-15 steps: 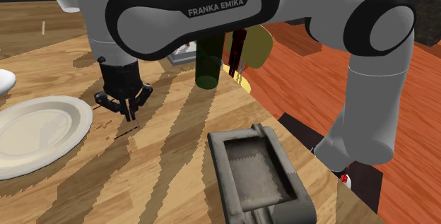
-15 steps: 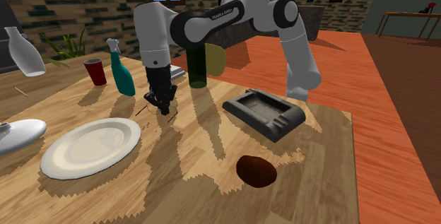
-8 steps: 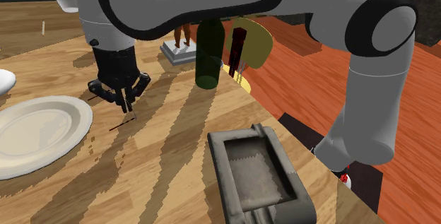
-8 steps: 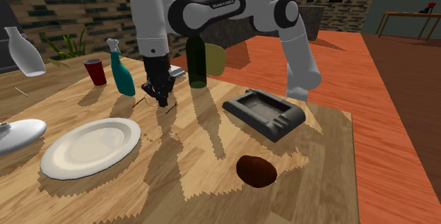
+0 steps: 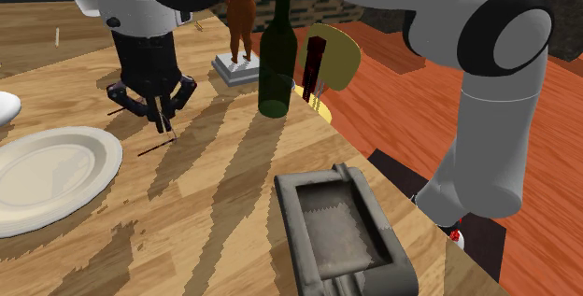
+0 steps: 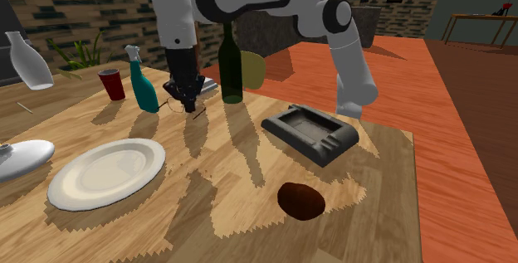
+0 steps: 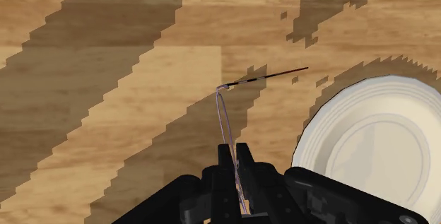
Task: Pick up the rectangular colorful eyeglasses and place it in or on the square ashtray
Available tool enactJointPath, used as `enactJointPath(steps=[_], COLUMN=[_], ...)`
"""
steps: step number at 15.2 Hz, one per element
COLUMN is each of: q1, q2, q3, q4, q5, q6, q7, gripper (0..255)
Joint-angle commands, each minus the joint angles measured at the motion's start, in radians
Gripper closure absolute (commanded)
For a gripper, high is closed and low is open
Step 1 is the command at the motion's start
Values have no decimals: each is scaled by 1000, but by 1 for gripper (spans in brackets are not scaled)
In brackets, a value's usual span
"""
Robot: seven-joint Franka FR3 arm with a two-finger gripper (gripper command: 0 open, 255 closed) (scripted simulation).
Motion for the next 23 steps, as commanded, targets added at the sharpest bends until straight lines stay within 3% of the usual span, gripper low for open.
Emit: enactJointPath(steps=[1, 6, 10, 14, 18, 23], q1=[11, 33, -70, -128, -141, -108], q2=[12, 34, -191, -396, -591, -817], q3=[-1, -2, 32, 38, 18, -30], q4=[44, 143, -166, -393, -575, -763], q5=[-6, -17, 96, 217, 332, 446], q6=[-33, -109, -4, 50, 65, 44], q7=[4, 10, -14, -63, -120, -173], gripper=[255, 255, 255, 255, 255, 255])
